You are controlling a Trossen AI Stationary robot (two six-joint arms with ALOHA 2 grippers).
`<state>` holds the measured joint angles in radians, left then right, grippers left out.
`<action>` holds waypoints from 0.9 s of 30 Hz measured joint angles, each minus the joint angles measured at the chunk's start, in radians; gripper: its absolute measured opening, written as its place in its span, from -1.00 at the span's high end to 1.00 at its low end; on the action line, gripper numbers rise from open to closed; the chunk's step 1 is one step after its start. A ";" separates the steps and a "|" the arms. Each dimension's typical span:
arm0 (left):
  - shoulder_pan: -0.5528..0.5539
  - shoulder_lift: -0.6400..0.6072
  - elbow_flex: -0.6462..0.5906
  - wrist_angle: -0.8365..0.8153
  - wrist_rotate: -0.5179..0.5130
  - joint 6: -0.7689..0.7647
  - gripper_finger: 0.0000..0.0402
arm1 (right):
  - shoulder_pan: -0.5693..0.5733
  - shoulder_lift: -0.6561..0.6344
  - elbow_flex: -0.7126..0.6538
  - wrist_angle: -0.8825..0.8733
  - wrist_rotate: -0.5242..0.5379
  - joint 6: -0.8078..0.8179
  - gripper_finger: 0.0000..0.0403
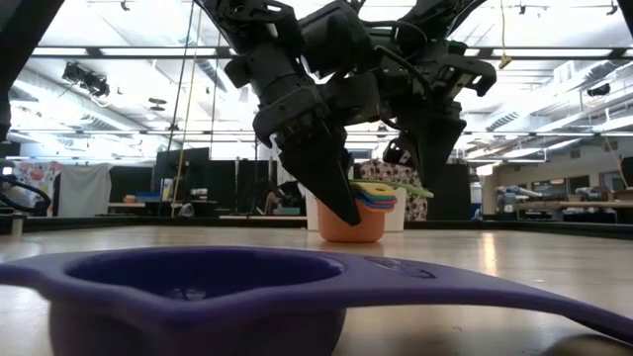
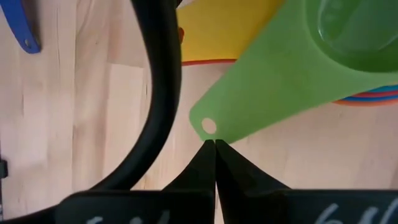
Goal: Nest measuring cups in basket
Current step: Stack the green measuring cup on the yellow measuring cup
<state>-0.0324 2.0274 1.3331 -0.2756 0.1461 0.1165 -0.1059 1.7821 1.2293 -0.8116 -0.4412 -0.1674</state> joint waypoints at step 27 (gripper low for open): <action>0.004 -0.006 -0.013 -0.041 -0.012 -0.030 0.39 | -0.011 -0.051 0.016 -0.018 0.192 0.016 0.98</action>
<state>-0.0284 2.0216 1.3205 -0.3164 0.1337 0.0868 -0.1173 1.7312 1.2457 -0.8294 -0.2497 -0.1513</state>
